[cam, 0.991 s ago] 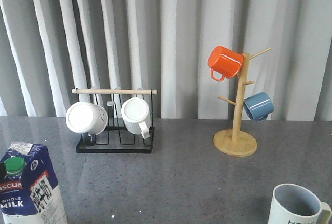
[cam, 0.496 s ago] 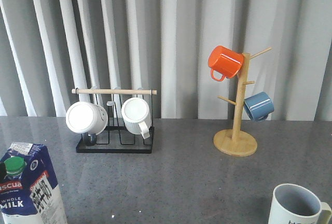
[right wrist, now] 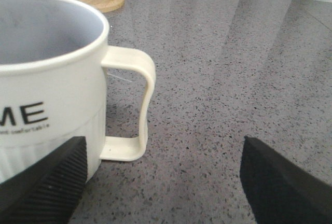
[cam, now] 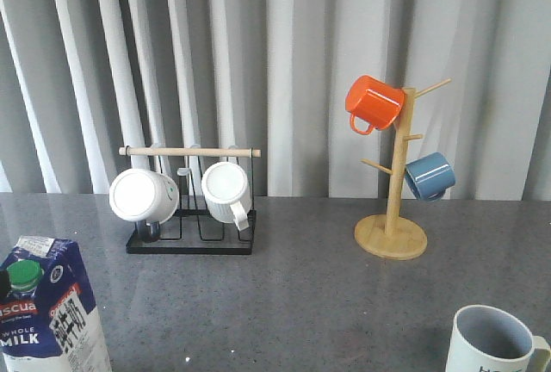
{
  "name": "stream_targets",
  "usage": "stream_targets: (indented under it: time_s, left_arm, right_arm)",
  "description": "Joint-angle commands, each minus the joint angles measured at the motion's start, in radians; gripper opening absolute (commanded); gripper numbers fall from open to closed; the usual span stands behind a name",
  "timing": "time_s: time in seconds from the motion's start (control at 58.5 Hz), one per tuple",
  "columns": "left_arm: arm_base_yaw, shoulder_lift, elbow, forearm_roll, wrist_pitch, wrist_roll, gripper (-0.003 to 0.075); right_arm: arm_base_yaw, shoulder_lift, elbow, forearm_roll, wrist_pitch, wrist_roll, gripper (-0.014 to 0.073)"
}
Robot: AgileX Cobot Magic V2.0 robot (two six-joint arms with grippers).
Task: Place milk next to cup
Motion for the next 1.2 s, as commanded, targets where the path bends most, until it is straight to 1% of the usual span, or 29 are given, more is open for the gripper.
stream_targets:
  time_s: [0.0, 0.068, 0.291, 0.598, 0.735, 1.06, 1.111, 1.179]
  left_arm:
    - [-0.004, -0.010, -0.037, -0.007, -0.078, -0.009, 0.0503]
    - [-0.004, -0.010, -0.037, -0.007, -0.078, -0.009, 0.0503]
    - [-0.004, -0.010, -0.037, -0.007, -0.078, -0.009, 0.0503]
    - [-0.004, -0.010, -0.037, -0.007, -0.078, -0.009, 0.0503]
    - [-0.004, -0.010, -0.037, -0.007, -0.078, -0.009, 0.0503]
    - [-0.004, -0.010, -0.037, -0.007, -0.078, -0.009, 0.0503]
    - [-0.004, -0.010, -0.037, -0.007, -0.078, -0.009, 0.0503]
    - [-0.004, -0.010, -0.037, -0.007, -0.078, -0.009, 0.0503]
  right_arm:
    - [-0.008, 0.002, -0.026, -0.012, -0.101, 0.013, 0.0577]
    - [-0.014, 0.018, -0.026, -0.005, -0.111, 0.015, 0.0577]
    - [-0.091, 0.028, -0.026, -0.022, -0.135, 0.077, 0.0577]
    - [-0.090, 0.028, -0.047, -0.085, -0.132, 0.075, 0.0577]
    - [-0.090, 0.039, -0.052, -0.085, -0.137, 0.075, 0.0577]
    - [-0.090, 0.105, -0.123, -0.116, -0.130, 0.075, 0.0577]
    - [-0.090, 0.123, -0.134, -0.116, -0.132, 0.075, 0.0570]
    - [-0.090, 0.150, -0.152, -0.120, -0.130, 0.075, 0.0539]
